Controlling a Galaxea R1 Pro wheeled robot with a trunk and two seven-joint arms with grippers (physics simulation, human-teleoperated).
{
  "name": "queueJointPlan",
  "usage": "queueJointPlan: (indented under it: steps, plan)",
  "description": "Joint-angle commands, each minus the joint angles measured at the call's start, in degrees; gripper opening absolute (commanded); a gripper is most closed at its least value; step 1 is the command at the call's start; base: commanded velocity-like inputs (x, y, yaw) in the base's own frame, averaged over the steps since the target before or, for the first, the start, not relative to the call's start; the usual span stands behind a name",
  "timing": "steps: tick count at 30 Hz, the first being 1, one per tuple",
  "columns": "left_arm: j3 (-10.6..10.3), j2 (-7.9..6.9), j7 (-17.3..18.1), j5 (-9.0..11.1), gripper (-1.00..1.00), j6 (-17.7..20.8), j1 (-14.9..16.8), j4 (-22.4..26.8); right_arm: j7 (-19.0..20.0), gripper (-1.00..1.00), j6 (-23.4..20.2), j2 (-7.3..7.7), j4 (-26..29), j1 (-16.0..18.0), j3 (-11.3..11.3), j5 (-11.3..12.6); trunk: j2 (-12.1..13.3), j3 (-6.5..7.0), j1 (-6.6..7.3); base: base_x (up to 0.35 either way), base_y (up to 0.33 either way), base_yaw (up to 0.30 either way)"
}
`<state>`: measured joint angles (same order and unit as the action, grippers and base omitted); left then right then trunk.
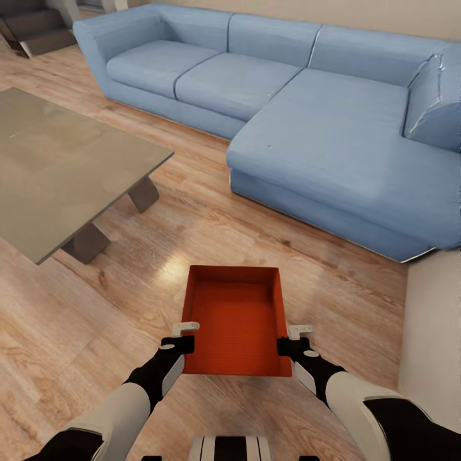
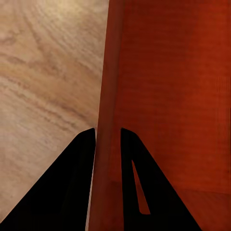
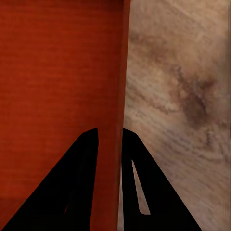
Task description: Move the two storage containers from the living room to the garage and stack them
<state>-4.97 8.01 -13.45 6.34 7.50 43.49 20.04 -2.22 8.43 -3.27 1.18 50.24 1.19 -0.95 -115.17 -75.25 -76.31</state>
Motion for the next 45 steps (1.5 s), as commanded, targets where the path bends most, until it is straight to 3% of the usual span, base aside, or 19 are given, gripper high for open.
queueJointPlan:
  steps: [1,45]
  plan:
    - [-0.46,-0.1,-0.81,-0.02,-1.0,0.41,0.01,0.18,-0.32,-1.0,0.21,0.06,-0.13,0.03,0.39,0.51,0.4,0.16,0.23,0.0,0.0,0.0]
    - [-0.3,-0.1,-0.79,0.07,-1.0,0.34,0.02,0.18,-0.2,-1.0,-0.02,-0.5,-0.13,-0.05,0.39,0.51,18.05,8.06,9.89,0.0,0.0,0.0]
